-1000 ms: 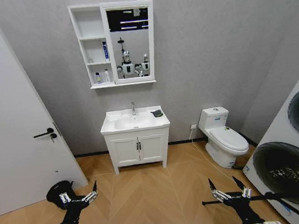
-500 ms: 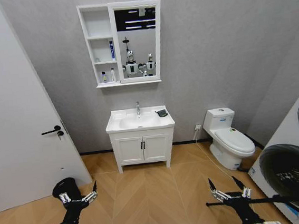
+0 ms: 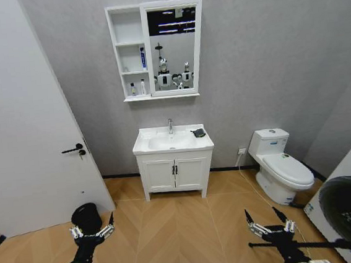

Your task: Move facial cleanser and shampoo from washbasin to cabinet, then wipe washbasin with towel.

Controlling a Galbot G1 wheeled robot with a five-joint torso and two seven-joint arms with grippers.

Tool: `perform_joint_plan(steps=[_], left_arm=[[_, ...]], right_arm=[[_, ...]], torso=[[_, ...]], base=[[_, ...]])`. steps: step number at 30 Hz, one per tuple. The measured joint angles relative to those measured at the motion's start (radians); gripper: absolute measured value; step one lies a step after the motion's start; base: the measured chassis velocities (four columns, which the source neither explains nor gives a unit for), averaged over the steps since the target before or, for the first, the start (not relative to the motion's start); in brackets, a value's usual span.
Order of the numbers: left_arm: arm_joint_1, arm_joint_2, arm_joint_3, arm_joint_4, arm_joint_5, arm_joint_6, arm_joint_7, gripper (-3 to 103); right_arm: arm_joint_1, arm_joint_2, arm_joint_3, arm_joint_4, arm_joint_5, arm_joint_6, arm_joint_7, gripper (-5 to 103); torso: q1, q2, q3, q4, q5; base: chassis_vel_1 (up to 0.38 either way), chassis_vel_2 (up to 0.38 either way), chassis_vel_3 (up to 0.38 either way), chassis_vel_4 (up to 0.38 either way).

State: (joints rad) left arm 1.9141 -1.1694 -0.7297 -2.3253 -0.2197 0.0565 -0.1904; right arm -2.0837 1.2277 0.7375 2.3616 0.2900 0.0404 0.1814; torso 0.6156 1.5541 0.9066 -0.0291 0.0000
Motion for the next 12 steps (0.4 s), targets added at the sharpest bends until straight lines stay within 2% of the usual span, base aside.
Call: perform_joint_plan(steps=[12], left_arm=[[0.0,0.0,0.0,0.0,0.0,0.0,0.0,100]], right_arm=[[0.0,0.0,0.0,0.0,0.0,0.0,0.0,100]], torso=[[0.0,0.0,0.0,0.0002,-0.0002]], base=[[-0.003,0.06,-0.005,-0.057]])
